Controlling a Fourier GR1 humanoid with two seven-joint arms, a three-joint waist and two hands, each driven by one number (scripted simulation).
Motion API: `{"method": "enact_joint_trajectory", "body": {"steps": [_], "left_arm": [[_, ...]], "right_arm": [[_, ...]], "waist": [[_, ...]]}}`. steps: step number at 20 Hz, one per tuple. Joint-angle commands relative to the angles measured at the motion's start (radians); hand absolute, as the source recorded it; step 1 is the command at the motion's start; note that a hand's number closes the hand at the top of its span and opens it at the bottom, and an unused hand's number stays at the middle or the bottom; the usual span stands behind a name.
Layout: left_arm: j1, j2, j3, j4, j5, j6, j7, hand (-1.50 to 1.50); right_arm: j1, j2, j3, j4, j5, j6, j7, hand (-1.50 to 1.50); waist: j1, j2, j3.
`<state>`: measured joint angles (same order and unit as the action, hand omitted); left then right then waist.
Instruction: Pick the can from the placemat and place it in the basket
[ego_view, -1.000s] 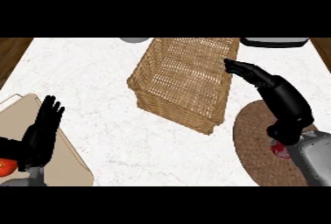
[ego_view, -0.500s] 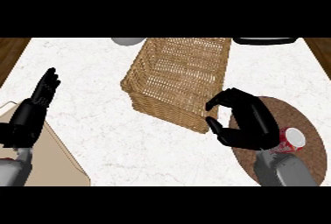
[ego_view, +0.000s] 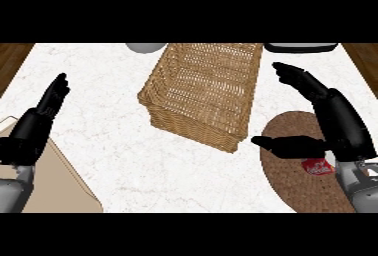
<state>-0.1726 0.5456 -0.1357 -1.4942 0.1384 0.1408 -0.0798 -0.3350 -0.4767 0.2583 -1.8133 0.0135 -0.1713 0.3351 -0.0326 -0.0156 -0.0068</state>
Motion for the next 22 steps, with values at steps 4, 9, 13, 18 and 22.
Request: {"method": "enact_joint_trajectory", "body": {"steps": [4, 9, 13, 18, 22], "left_arm": [[-0.002, 0.009, -0.004, -0.011, -0.003, -0.015, 0.010, 0.00], [-0.047, -0.030, -0.037, -0.037, -0.033, 0.021, 0.057, 0.00], [-0.030, -0.025, -0.026, -0.027, -0.032, -0.007, 0.029, 0.00], [-0.015, -0.044, -0.024, -0.103, -0.048, 0.001, 0.091, 0.00], [-0.014, -0.079, -0.020, -0.055, -0.074, -0.009, 0.054, 0.00]], "right_arm": [[-0.126, -0.406, 0.016, -0.018, 0.044, 0.378, 0.265, -1.50], [-0.217, -0.546, 0.038, -0.042, -0.166, 0.708, 0.369, -1.50], [-0.303, -0.581, 0.017, 0.040, -0.338, 0.881, 0.465, -1.50], [-0.309, -0.584, 0.005, 0.107, -0.368, 0.984, 0.498, -1.50], [-0.312, -0.550, 0.000, 0.158, -0.344, 1.027, 0.503, -1.50]], "waist": [[0.017, 0.002, -0.002], [0.023, 0.008, 0.001], [0.045, 0.015, 0.004], [0.043, 0.014, 0.006], [0.041, 0.016, 0.006]]}}
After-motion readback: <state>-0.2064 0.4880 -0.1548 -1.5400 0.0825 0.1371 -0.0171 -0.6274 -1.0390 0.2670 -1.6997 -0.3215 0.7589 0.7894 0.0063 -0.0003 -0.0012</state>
